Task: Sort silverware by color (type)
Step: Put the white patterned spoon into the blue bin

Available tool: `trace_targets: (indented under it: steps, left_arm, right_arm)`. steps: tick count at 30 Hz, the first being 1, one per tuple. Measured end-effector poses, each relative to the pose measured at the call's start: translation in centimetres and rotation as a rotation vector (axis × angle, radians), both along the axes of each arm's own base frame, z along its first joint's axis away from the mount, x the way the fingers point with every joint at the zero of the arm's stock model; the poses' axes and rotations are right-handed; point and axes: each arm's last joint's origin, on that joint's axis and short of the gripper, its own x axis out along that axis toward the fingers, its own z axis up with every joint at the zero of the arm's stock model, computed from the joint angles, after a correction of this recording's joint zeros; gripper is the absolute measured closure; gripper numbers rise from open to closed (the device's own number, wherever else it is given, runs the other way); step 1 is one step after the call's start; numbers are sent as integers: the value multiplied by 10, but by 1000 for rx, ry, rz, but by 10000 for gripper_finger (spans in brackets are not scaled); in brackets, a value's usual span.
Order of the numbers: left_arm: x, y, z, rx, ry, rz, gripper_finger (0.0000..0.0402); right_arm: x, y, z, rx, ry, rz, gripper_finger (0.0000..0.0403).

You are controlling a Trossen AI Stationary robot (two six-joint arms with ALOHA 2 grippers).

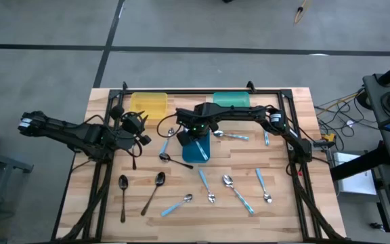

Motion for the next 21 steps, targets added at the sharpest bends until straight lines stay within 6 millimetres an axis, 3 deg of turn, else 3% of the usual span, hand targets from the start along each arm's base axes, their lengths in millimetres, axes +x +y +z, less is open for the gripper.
trace_targets:
  steps: [21]
  left_arm:
    - [0,0,0,1,3,0,326]
  right_arm:
    - [1,0,-17,-5,-15,11,387]
